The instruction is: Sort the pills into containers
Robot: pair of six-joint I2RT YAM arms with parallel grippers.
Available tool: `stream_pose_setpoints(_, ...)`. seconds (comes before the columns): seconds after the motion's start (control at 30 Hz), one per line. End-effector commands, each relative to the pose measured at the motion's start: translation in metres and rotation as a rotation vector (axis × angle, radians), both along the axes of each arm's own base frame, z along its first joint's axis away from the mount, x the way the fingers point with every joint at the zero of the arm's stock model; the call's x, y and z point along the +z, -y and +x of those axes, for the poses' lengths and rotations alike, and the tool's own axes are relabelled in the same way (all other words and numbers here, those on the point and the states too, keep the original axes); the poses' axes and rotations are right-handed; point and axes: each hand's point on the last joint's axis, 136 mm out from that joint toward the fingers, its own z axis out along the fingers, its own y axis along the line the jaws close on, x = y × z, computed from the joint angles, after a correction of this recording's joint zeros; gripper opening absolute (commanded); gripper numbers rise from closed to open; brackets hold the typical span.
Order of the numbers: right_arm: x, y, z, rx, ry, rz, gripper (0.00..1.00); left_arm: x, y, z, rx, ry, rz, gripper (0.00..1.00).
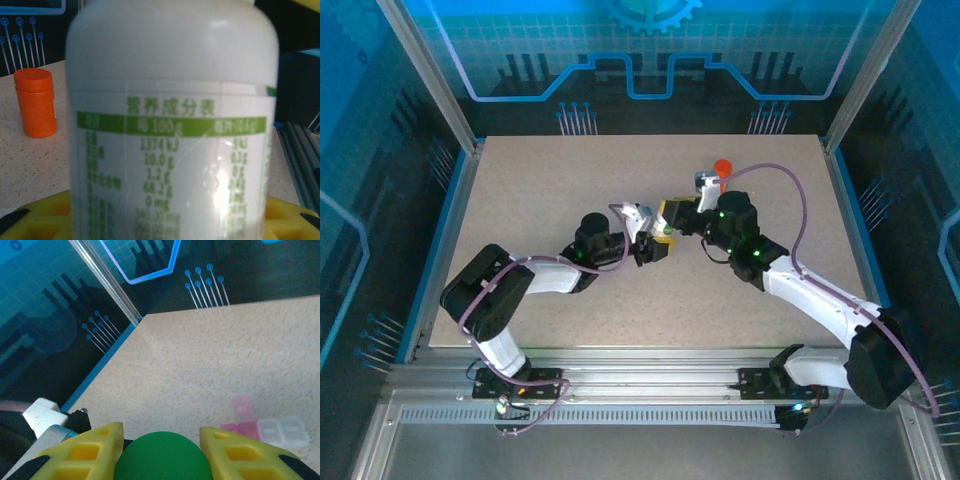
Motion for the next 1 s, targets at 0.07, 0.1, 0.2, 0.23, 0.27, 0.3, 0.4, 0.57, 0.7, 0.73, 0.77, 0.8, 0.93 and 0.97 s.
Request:
stream_pose_setpoints(0.07,-0.004,0.019,0.001,-0.082,0.170,-0.376,0.00,0.005,-0.002,0.003,0.008,-0.067,0.047,0.00)
stream_pose_setpoints(0.1,-0.010,0.022,0.000,-0.096,0.170,-0.441,0.00,0.004,-0.002,0.004,0.012,-0.072,0.052,0.00)
stream_pose_setpoints(0.2,-0.003,0.030,0.003,-0.137,0.199,-0.546,0.00,0.006,-0.003,0.002,0.010,-0.064,0.046,0.00)
stream_pose_setpoints(0.23,-0.003,0.032,0.002,-0.145,0.201,-0.565,0.00,0.006,-0.003,0.002,0.009,-0.062,0.045,0.00)
stream_pose_setpoints(0.27,-0.002,0.035,0.003,-0.152,0.207,-0.582,0.00,0.007,-0.003,0.002,0.007,-0.060,0.042,0.00)
stream_pose_setpoints(0.3,-0.001,0.036,0.002,-0.154,0.213,-0.590,0.00,0.008,-0.003,0.002,0.006,-0.057,0.039,0.00)
stream_pose_setpoints(0.4,0.008,0.032,-0.003,-0.117,0.225,-0.572,0.00,0.013,-0.001,0.000,-0.005,-0.041,0.010,0.00)
stream_pose_setpoints(0.57,0.045,0.020,-0.016,-0.038,0.165,-0.326,0.25,0.024,0.002,-0.009,-0.066,0.012,-0.073,0.00)
stream_pose_setpoints(0.7,0.059,0.024,-0.019,-0.006,0.023,-0.121,0.55,0.036,0.001,-0.017,-0.094,0.089,-0.145,0.00)
stream_pose_setpoints(0.73,0.060,0.024,-0.019,0.006,-0.022,-0.083,0.57,0.037,0.000,-0.017,-0.091,0.112,-0.151,0.00)
stream_pose_setpoints(0.77,0.060,0.023,-0.019,0.027,-0.060,-0.053,0.58,0.037,-0.001,-0.018,-0.091,0.136,-0.151,0.00)
stream_pose_setpoints(0.8,0.061,0.020,-0.019,0.051,-0.089,-0.032,0.58,0.039,0.000,-0.019,-0.096,0.164,-0.151,0.00)
stream_pose_setpoints(0.93,0.059,0.013,-0.019,0.125,-0.233,0.039,0.52,0.042,-0.003,-0.028,-0.122,0.290,-0.166,0.00)
stream_pose_setpoints(0.97,0.058,0.011,-0.019,0.136,-0.249,0.052,0.51,0.043,-0.002,-0.028,-0.126,0.303,-0.161,0.00)
